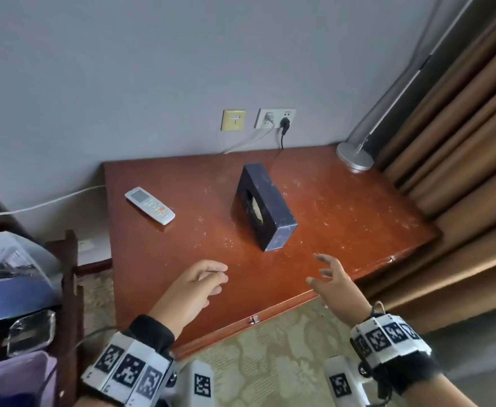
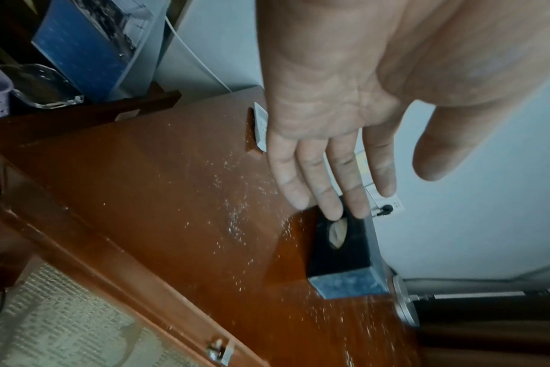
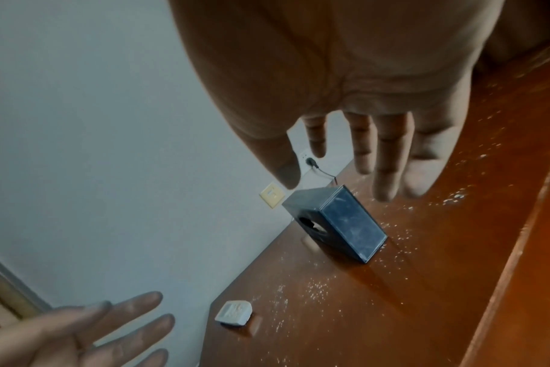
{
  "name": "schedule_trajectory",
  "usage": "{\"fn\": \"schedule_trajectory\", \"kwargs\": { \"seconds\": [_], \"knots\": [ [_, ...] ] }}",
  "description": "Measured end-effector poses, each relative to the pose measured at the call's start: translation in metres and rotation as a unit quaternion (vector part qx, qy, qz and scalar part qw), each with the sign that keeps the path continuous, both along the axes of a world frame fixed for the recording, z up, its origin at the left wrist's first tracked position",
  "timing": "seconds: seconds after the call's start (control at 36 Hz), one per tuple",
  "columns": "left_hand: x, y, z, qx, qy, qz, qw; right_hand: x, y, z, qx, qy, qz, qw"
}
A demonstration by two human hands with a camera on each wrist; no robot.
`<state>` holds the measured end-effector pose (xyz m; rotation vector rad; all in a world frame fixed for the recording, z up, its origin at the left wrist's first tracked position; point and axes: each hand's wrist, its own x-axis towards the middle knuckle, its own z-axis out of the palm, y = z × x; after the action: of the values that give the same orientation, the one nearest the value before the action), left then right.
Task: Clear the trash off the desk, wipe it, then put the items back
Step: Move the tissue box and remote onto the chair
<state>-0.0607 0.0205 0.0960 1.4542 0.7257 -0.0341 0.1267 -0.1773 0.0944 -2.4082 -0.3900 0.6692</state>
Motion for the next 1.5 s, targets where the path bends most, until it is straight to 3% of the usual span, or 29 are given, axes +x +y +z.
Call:
{"fn": "schedule_trajectory", "kwargs": {
  "seconds": [0.33, 0.58, 0.86, 1.0, 1.5],
  "knots": [
    [0.039, 0.061, -0.012, 0.010, 0.035, 0.094, 0.995, 0.098, 0.124, -0.035, -0.074, -0.118, 0.080, 0.987],
    [0.106, 0.071, -0.032, -0.010, 0.079, 0.177, 0.981, 0.171, 0.178, -0.067, -0.168, -0.111, 0.125, 0.972],
    [0.171, 0.060, -0.052, -0.035, 0.117, 0.210, 0.970, 0.206, 0.180, -0.089, -0.090, -0.008, 0.220, 0.971],
    [0.167, 0.063, -0.055, -0.015, 0.139, 0.243, 0.960, 0.218, 0.176, -0.086, -0.061, 0.014, 0.204, 0.977],
    [0.130, 0.087, -0.066, -0.037, 0.126, 0.237, 0.963, 0.213, 0.181, -0.088, -0.085, -0.010, 0.212, 0.974]
  ]
}}
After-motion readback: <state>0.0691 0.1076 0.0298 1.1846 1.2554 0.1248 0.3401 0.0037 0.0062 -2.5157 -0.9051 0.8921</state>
